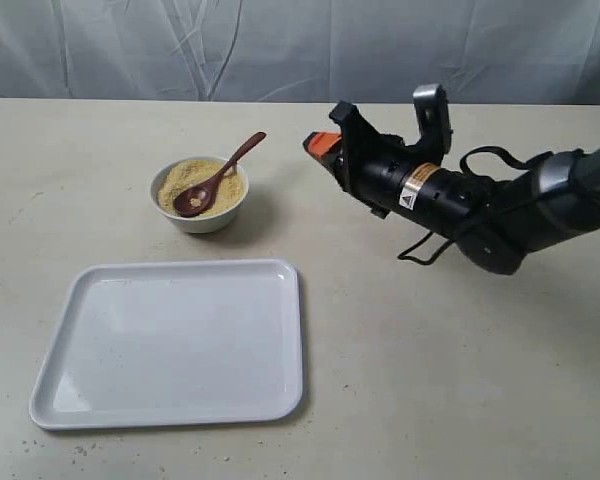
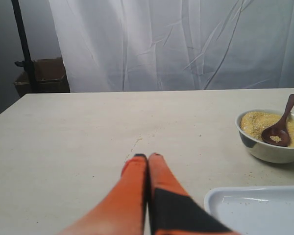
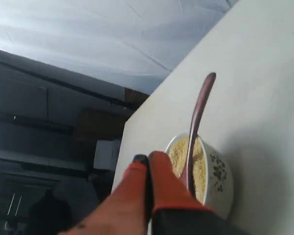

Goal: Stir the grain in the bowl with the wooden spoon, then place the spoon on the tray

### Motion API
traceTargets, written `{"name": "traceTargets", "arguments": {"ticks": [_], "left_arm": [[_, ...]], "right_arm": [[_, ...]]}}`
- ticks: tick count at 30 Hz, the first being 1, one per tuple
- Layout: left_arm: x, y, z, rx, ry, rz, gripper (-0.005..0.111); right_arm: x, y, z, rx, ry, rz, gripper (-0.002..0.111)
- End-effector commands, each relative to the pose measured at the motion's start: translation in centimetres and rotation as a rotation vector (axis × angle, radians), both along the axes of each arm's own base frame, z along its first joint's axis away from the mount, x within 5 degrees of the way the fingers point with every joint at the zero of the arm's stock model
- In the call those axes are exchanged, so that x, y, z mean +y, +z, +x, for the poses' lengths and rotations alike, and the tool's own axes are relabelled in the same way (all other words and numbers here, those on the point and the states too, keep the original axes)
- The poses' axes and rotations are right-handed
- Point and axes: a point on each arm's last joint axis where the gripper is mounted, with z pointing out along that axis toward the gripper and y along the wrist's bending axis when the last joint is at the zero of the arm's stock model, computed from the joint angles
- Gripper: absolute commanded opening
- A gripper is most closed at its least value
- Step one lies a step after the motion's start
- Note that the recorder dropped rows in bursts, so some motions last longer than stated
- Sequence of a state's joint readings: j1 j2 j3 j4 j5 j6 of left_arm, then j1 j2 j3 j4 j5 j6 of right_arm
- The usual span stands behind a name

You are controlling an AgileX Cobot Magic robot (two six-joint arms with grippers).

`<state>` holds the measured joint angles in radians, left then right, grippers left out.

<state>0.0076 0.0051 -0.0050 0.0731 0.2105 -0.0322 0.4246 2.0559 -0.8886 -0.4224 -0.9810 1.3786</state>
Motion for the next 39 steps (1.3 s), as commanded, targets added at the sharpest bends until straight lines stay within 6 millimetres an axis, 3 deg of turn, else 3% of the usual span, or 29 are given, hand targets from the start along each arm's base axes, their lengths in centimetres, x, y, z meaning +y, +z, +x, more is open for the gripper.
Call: {"name": "traceTargets", "arguments": {"ticks": [1, 6, 11, 14, 20, 30, 39], "left_arm": [[0.0, -0.1, 0.0, -0.004, 0.001, -0.003, 0.000], [0.0, -0.1, 0.0, -0.004, 0.001, -0.003, 0.000], [0.0, -0.1, 0.0, -0.004, 0.001, -0.003, 0.000], [0.0, -0.1, 0.0, -0.004, 0.001, -0.003, 0.000], [0.0, -0.1, 0.0, -0.004, 0.001, -0.003, 0.000], [0.0, -0.1, 0.0, -0.004, 0.001, -0.003, 0.000], [0.0, -0.1, 0.0, -0.004, 0.001, -0.003, 0.000]], "right_arm": [[1.8, -1.4, 3.0, 0.110, 0.116, -0.027, -0.001], [4.2, -1.4, 6.9, 0.106, 0.203, -0.022, 0.004], [5.2, -2.9, 9.3, 0.182, 0.198, -0.053, 0.035], [5.5, -3.4, 10.0, 0.173, 0.199, -0.048, 0.043], [5.6, -4.4, 10.7, 0.200, 0.166, -0.051, 0.043], [6.4, -4.6, 12.3, 0.181, 0.164, -0.008, 0.043], [7.6, -5.7, 12.0, 0.212, 0.159, -0.030, 0.043]]}}
